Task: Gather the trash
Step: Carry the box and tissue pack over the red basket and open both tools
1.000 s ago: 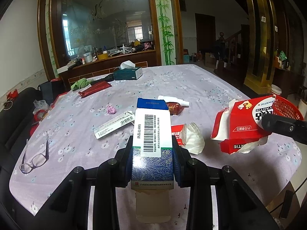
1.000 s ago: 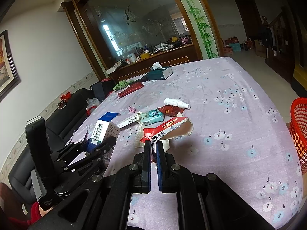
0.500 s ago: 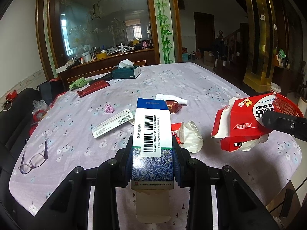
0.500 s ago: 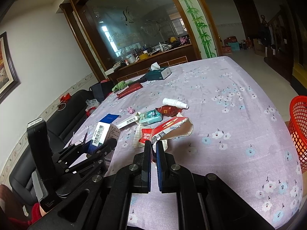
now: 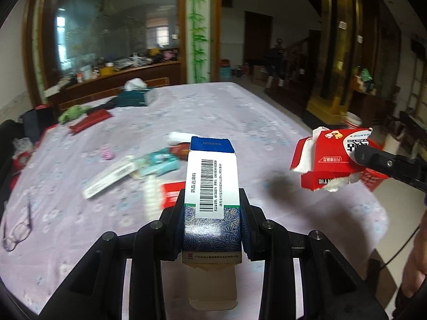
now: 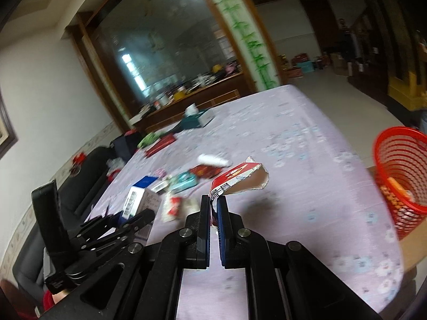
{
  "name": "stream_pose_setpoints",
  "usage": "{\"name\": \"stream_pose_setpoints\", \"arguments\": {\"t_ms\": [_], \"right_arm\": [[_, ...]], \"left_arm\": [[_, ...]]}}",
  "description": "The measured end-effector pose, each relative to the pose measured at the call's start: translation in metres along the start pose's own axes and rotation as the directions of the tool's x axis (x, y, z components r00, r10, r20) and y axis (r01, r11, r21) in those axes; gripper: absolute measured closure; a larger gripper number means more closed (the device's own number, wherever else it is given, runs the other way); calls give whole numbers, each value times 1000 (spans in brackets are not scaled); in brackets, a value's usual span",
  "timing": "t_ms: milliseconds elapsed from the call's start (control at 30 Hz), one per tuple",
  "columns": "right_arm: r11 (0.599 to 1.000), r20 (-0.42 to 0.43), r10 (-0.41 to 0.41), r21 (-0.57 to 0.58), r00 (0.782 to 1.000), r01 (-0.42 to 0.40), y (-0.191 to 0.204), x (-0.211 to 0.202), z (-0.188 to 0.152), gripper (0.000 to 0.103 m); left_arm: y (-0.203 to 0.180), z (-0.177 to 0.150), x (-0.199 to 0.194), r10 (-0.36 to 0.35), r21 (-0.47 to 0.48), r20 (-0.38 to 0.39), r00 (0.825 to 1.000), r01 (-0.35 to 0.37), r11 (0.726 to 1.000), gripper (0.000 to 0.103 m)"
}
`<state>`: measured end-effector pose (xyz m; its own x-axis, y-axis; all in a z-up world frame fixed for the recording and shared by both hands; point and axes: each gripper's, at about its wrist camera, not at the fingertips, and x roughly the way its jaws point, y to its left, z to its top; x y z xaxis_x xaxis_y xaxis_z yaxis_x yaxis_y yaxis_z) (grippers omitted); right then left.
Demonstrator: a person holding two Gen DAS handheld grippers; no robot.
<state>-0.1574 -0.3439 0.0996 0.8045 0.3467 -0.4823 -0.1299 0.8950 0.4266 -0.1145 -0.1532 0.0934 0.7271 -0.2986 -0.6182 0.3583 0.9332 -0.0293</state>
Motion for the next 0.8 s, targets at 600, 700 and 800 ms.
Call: {"name": "stream_pose_setpoints", "arguments": {"t_ms": [600, 700, 800], "right_arm": [[919, 172, -335, 276, 926, 281, -165, -127, 38, 98], [900, 163, -371, 305, 914, 310, -188, -134, 44, 98], [887, 152, -388, 327, 909, 324, -207, -134, 50, 98]], "left_arm": [[-189, 75, 61, -444, 107, -161, 881, 463, 880, 70], [-228, 86, 77, -475, 128, -183, 861, 500, 856, 70], [-257, 94, 97, -499, 110, -209, 841, 528, 842, 70]]}}
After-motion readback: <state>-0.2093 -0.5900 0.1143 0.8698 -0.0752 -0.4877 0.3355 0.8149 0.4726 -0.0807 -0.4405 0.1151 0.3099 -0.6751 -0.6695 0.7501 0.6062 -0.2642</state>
